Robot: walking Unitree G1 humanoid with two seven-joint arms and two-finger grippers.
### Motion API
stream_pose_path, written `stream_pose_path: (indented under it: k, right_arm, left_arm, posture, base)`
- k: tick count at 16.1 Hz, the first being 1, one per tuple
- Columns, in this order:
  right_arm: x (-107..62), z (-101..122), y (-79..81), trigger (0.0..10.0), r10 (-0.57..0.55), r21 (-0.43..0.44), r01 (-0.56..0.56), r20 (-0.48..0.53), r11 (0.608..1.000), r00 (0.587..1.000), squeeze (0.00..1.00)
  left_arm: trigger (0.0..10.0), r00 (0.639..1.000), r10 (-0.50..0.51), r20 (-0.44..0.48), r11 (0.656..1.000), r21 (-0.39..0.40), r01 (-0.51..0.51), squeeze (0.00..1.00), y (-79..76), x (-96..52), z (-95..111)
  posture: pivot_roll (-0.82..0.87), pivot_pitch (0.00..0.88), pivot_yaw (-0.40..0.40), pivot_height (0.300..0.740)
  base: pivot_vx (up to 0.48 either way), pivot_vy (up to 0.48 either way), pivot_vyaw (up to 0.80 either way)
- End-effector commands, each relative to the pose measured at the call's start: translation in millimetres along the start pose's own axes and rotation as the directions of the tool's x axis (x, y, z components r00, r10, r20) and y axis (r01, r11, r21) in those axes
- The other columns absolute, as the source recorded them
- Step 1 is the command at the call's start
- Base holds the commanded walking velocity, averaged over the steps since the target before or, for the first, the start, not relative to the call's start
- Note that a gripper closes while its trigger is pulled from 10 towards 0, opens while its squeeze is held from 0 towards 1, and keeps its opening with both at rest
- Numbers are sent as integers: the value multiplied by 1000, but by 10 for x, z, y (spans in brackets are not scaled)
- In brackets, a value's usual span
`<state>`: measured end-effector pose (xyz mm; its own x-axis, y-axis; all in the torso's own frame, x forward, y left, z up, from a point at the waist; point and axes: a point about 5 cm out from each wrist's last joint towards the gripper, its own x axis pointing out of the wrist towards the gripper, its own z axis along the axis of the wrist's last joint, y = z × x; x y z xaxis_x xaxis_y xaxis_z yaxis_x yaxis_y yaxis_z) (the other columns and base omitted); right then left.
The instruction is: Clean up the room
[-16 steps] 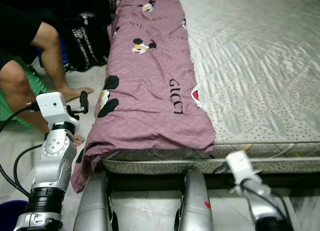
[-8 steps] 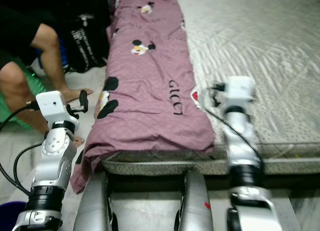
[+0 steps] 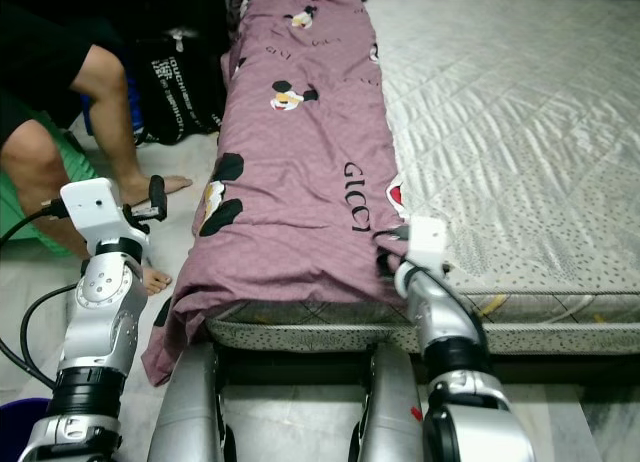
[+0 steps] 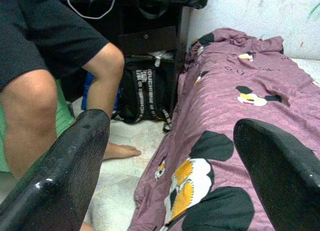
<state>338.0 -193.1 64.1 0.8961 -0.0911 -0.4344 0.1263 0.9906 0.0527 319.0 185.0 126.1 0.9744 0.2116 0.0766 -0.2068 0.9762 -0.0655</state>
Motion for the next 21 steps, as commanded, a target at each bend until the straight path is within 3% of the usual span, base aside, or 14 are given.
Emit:
stream_pose_path:
  k: [1, 3, 4, 5, 7, 11, 14, 21]
  right_arm:
    - [20, 291, 153, 10000, 47, -39, -43, 110, 998, 993, 0]
    - [17, 409, 249, 10000, 46, 5, -48, 166, 999, 985, 0]
    - [-4, 573, 338, 10000, 58, 43, -71, 260, 997, 964, 0]
    - [-42, 730, 431, 10000, 85, 67, -115, 347, 991, 934, 0]
    - [-152, 971, 645, 10000, 166, -9, -188, 513, 982, 842, 0]
    - [-189, 877, 830, 10000, 242, -51, -256, 542, 965, 805, 0]
    - [-185, 866, 925, 10000, 248, -85, -243, 562, 966, 789, 0]
    - [-159, 873, 925, 10000, 231, -92, -218, 574, 972, 786, 0]
  left_arm:
    - [10000, 1000, 10, 25, 1000, -2, -10, 0, -5, 59, 69]
    - [10000, 999, 11, 32, 1000, -4, -11, 0, -9, 84, 86]
    - [10000, 999, 16, 40, 1000, -5, -16, 0, 1, 103, 105]
    - [10000, 998, 25, 54, 1000, -8, -24, 0, 17, 118, 128]
    - [10000, 997, 37, 74, 999, -15, -36, 0, 46, 143, 159]
    - [10000, 996, 40, 75, 999, -22, -39, 0, 31, 138, 118]
    - [10000, 996, 17, 85, 1000, -24, -15, 0, -34, 169, 134]
    - [10000, 997, 10, 78, 1000, -26, -8, 0, -58, 178, 83]
  posture:
    - [23, 0, 25, 549]
    - [27, 0, 22, 549]
    - [31, 0, 20, 549]
    - [35, 0, 18, 549]
    - [40, 0, 17, 549]
    - [54, 0, 12, 554]
    - [58, 0, 21, 589]
    - [48, 0, 21, 679]
  base:
    - [0, 0, 0]
    - [0, 0, 0]
    - [0, 0, 0]
    - [0, 0, 0]
    - [0, 0, 0]
    - [0, 0, 0]
    - [0, 0, 0]
    - [0, 0, 0]
